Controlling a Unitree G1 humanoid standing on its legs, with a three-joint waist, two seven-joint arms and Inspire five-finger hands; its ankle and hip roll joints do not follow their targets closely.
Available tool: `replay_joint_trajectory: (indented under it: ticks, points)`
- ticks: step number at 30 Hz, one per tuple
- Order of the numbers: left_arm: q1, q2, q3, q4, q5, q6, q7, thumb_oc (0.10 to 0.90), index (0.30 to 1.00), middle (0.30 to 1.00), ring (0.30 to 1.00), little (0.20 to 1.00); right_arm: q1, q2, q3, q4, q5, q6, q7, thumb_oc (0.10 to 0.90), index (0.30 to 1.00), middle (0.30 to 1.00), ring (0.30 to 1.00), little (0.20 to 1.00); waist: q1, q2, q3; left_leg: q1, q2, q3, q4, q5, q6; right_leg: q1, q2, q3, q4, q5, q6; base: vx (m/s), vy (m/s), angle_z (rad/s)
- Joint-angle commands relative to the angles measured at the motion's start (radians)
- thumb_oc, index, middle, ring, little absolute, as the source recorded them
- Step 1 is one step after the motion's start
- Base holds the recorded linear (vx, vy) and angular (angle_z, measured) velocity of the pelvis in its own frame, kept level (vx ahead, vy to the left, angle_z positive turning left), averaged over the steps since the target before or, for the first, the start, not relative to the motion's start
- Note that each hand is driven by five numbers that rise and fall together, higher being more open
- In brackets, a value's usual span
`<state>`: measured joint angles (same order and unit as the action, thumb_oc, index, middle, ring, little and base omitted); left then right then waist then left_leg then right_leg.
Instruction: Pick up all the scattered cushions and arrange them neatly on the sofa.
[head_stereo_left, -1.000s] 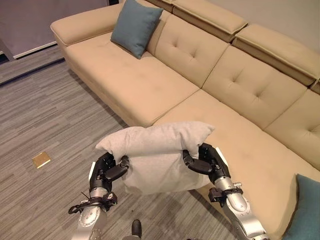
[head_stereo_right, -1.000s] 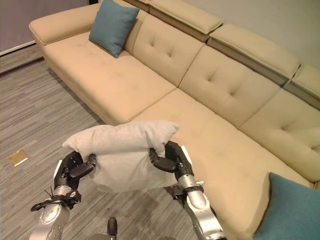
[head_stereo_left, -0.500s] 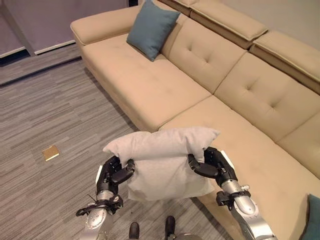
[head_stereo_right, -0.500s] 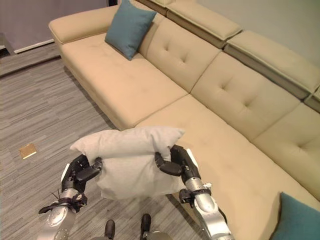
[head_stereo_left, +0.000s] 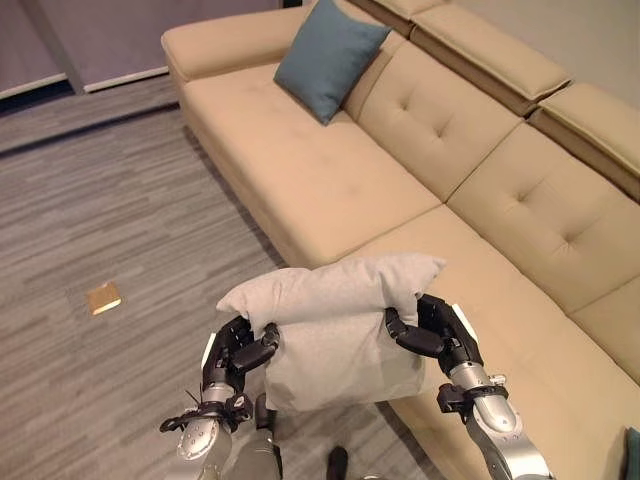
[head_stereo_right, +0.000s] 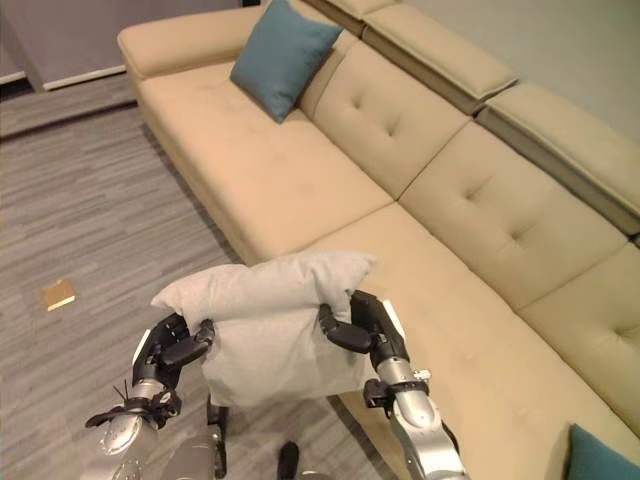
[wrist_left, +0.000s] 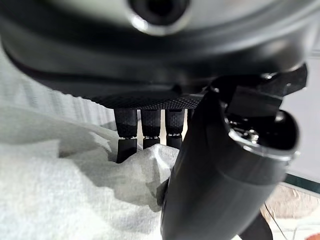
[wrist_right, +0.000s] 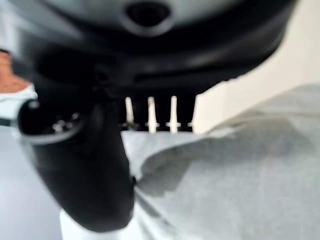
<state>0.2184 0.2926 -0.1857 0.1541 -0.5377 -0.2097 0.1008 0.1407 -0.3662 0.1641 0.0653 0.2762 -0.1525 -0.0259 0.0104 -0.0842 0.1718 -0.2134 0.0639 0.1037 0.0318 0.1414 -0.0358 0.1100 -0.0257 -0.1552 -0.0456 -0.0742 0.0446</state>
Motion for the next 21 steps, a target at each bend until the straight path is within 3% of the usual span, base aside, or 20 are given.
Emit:
replay_joint_trajectory:
  ticks: [1, 3, 4, 5, 8, 10, 14, 15, 18, 21]
  points:
    - [-0.069, 0.05, 0.017, -0.174, 0.045, -0.097, -0.068, 0.4, 0.3, 0.3, 0.3, 0.3, -0.139, 0.056, -0.021, -0.146, 0.034, -0.151, 0.022, 0.4, 0.3, 0.3, 0.3, 0.3, 0.004, -0.075, -0.108, 0.053, -0.061, 0.01, 0.093, -0.186, 0.016, -0.021, -0.028, 0.047, 0.17, -0.018, 0.073, 0.29, 0.187, -0.24]
    - [-0.07, 0.054, 0.017, -0.173, 0.046, -0.095, -0.065, 0.4, 0.3, 0.3, 0.3, 0.3, -0.143, 0.06, -0.017, -0.143, 0.033, -0.149, 0.025, 0.4, 0.3, 0.3, 0.3, 0.3, 0.008, -0.077, -0.105, 0.07, -0.069, 0.011, 0.095, -0.201, 0.031, -0.045, -0.039, 0.057, 0.236, 0.008, 0.087, 0.18, 0.146, 0.02]
    - [-0.074, 0.064, 0.02, -0.17, 0.047, -0.096, -0.055, 0.4, 0.3, 0.3, 0.3, 0.3, -0.16, 0.064, -0.008, -0.14, 0.019, -0.146, 0.026, 0.4, 0.3, 0.3, 0.3, 0.3, 0.002, -0.069, -0.09, 0.1, -0.072, 0.008, 0.092, -0.215, 0.055, -0.104, -0.055, 0.068, 0.367, 0.093, 0.118, 0.09, 0.135, 0.01]
    - [-0.079, 0.071, 0.02, -0.171, 0.048, -0.099, -0.048, 0.4, 0.3, 0.3, 0.3, 0.3, -0.174, 0.066, -0.003, -0.139, 0.013, -0.146, 0.026, 0.4, 0.3, 0.3, 0.3, 0.3, -0.002, -0.059, -0.076, 0.112, -0.066, 0.008, 0.09, -0.218, 0.066, -0.144, -0.06, 0.074, 0.444, 0.129, 0.129, 0.11, 0.174, -0.15]
    - [-0.085, 0.075, 0.024, -0.167, 0.054, -0.103, -0.041, 0.4, 0.3, 0.3, 0.3, 0.3, -0.179, 0.08, 0.007, -0.139, 0.011, -0.148, 0.027, 0.4, 0.3, 0.3, 0.3, 0.3, -0.003, -0.041, -0.063, 0.137, -0.058, 0.01, 0.078, -0.232, 0.076, -0.202, -0.074, 0.064, 0.517, 0.118, 0.135, 0.1, 0.102, -0.05]
    - [-0.079, 0.068, 0.026, -0.164, 0.062, -0.109, -0.046, 0.4, 0.3, 0.3, 0.3, 0.3, -0.19, 0.078, 0.02, -0.136, -0.012, -0.146, 0.033, 0.4, 0.3, 0.3, 0.3, 0.3, -0.012, -0.025, -0.065, 0.19, -0.067, 0.007, 0.046, -0.249, 0.079, -0.253, -0.092, 0.006, 0.429, 0.082, 0.106, 0.2, 0.079, -0.1]
    - [-0.08, 0.06, 0.026, -0.164, 0.053, -0.116, -0.054, 0.4, 0.3, 0.3, 0.3, 0.3, -0.204, 0.067, 0.028, -0.127, -0.007, -0.148, 0.04, 0.4, 0.3, 0.3, 0.3, 0.3, -0.023, -0.022, -0.064, 0.227, -0.076, 0.0, 0.018, -0.256, 0.071, -0.287, -0.074, -0.028, 0.286, 0.09, 0.106, 0.15, -0.007, -0.08]
    - [-0.095, 0.059, 0.019, -0.158, 0.042, -0.124, -0.061, 0.4, 0.3, 0.3, 0.3, 0.3, -0.202, 0.062, 0.025, -0.113, 0.002, -0.148, 0.037, 0.4, 0.3, 0.3, 0.3, 0.3, -0.032, -0.033, -0.069, 0.238, -0.09, -0.006, 0.012, -0.263, 0.062, -0.271, -0.07, -0.036, 0.177, 0.09, 0.106, 0.16, -0.037, -0.14]
    - [-0.094, 0.05, 0.014, -0.163, 0.05, -0.114, -0.074, 0.4, 0.3, 0.3, 0.3, 0.3, -0.188, 0.057, 0.017, -0.121, 0.0, -0.149, 0.046, 0.4, 0.3, 0.3, 0.3, 0.3, -0.034, -0.05, -0.076, 0.248, -0.091, -0.008, 0.027, -0.281, 0.046, -0.227, -0.051, -0.017, 0.129, 0.094, 0.1, 0.14, -0.087, -0.06]
    - [-0.093, 0.041, 0.006, -0.161, 0.048, -0.113, -0.094, 0.4, 0.3, 0.3, 0.3, 0.3, -0.161, 0.039, -0.007, -0.123, -0.005, -0.156, 0.037, 0.4, 0.3, 0.3, 0.3, 0.3, -0.044, -0.063, -0.092, 0.214, -0.068, 0.008, 0.158, -0.31, 0.002, -0.175, -0.046, -0.032, 0.075, 0.098, 0.078, 0.18, -0.126, 0.2]
